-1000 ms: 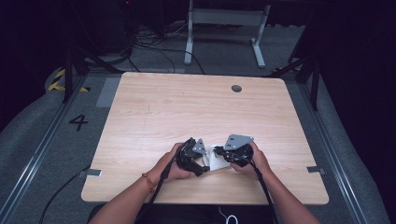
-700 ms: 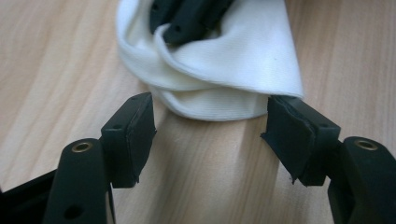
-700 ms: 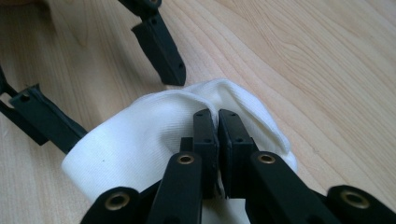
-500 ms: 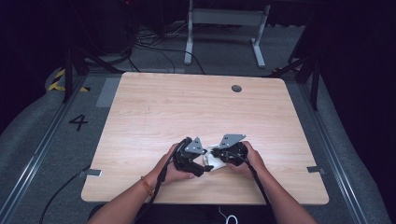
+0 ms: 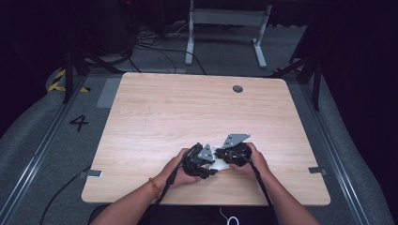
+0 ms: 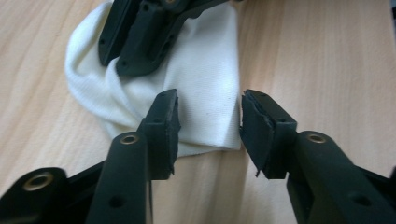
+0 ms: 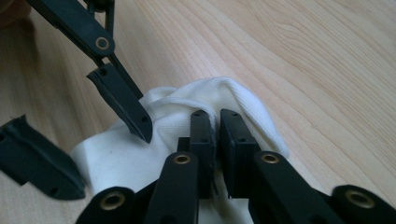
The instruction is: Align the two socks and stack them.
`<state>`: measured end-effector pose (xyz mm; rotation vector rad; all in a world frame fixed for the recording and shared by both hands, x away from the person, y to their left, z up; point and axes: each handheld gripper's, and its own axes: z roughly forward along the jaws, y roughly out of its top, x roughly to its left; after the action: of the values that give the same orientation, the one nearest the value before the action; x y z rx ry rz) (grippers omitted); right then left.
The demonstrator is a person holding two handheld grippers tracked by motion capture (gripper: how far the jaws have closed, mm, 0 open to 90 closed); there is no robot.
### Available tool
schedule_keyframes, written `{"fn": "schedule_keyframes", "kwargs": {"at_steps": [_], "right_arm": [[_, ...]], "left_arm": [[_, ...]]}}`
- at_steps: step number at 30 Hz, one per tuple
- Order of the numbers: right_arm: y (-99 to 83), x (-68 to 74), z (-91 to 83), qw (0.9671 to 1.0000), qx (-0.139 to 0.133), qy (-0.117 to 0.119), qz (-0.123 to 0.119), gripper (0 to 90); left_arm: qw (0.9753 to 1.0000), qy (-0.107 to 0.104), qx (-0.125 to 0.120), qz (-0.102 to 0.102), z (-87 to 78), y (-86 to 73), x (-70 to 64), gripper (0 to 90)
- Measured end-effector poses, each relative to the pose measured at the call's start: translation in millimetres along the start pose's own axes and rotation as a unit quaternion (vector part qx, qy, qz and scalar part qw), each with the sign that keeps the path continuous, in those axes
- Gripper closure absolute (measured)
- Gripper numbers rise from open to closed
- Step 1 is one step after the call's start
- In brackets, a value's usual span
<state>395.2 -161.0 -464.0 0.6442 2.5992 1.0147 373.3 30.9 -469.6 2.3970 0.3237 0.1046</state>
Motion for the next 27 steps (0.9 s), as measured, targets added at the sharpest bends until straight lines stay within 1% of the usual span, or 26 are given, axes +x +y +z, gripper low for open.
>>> {"fn": "schedule_keyframes", "kwargs": {"at_steps": [1, 2, 3, 4, 5, 6, 7, 9, 10, 12, 14, 15, 18, 22, 24, 25, 26, 27], "right_arm": [[-0.3, -0.6, -0.3, 1.0000, 0.000, -0.002, 0.006, 81.4], [-0.5, -1.8, -0.4, 1.0000, -0.002, -0.002, 0.006, 81.1], [-0.5, -2.2, -0.1, 1.0000, -0.002, -0.004, 0.005, 79.8], [0.0, -2.1, -0.3, 0.9999, -0.002, -0.011, 0.004, 76.4], [0.8, -2.8, -0.7, 0.9998, -0.004, -0.021, 0.003, 71.1], [1.4, -3.4, -1.4, 0.9995, -0.005, -0.030, 0.008, 69.1], [1.6, -4.2, -2.1, 0.9994, -0.006, -0.033, 0.008, 68.2], [0.9, -4.9, -3.0, 0.9992, -0.004, -0.040, 0.007, 65.7], [0.4, -5.5, -4.5, 0.9993, -0.007, -0.036, 0.008, 64.0], [-0.7, -7.3, -8.8, 0.9995, -0.011, -0.027, 0.011, 62.1], [-1.4, -8.8, -13.7, 0.9995, -0.018, -0.026, 0.011, 59.0], [-1.8, -9.1, -16.8, 0.9994, -0.021, -0.024, 0.016, 57.4], [-3.3, -11.1, -26.8, 0.9989, -0.033, -0.024, 0.021, 59.0], [-5.3, -13.9, -37.7, 0.9979, -0.052, -0.031, 0.025, 66.4], [-5.6, -13.7, -41.5, 0.9975, -0.054, -0.044, 0.015, 71.4], [-5.7, -13.0, -43.1, 0.9973, -0.053, -0.050, 0.010, 72.3], [-5.8, -12.3, -44.7, 0.9969, -0.055, -0.057, 0.004, 75.4], [-6.0, -11.7, -46.4, 0.9967, -0.057, -0.058, 0.001, 77.2]], "left_arm": [[1.0000, -0.001, 0.005, 0.003, -0.8, -0.3, 1.4, 58.1], [1.0000, -0.002, 0.007, 0.005, -1.1, -0.8, 3.5, 58.0], [1.0000, -0.001, 0.008, -0.001, -1.3, -0.9, 3.7, 58.0], [0.9999, 0.005, 0.014, 0.007, -2.0, -0.7, 4.6, 57.9], [0.9996, 0.011, 0.020, 0.015, -2.5, -0.7, 5.7, 57.8], [0.9996, 0.013, 0.021, 0.016, -2.5, -1.1, 6.9, 57.5], [0.9994, 0.016, 0.026, 0.017, -2.6, -1.2, 8.5, 57.1], [0.9995, 0.016, 0.025, 0.012, -2.3, -1.9, 10.5, 56.7], [0.9995, 0.018, 0.022, 0.011, -1.9, -2.0, 10.9, 56.5], [0.9993, 0.019, 0.026, 0.019, -1.9, -1.5, 11.2, 55.0], [0.9993, 0.020, 0.026, 0.016, -2.1, -1.6, 11.1, 53.1], [0.9992, 0.020, 0.028, 0.019, -2.6, -1.5, 10.9, 52.4], [0.9990, 0.025, 0.030, 0.021, -4.8, -1.6, 12.1, 50.5], [0.9989, 0.033, 0.025, 0.020, -10.0, -1.7, 12.7, 47.6], [0.9992, 0.033, 0.014, 0.018, -14.8, -1.6, 13.0, 45.6], [0.9992, 0.036, 0.008, 0.014, -17.8, -1.6, 13.5, 44.2], [0.9993, 0.037, 0.002, 0.011, -20.7, -1.7, 14.4, 42.5], [0.9992, 0.039, -0.004, 0.006, -23.3, -1.9, 15.1, 41.5]]}}
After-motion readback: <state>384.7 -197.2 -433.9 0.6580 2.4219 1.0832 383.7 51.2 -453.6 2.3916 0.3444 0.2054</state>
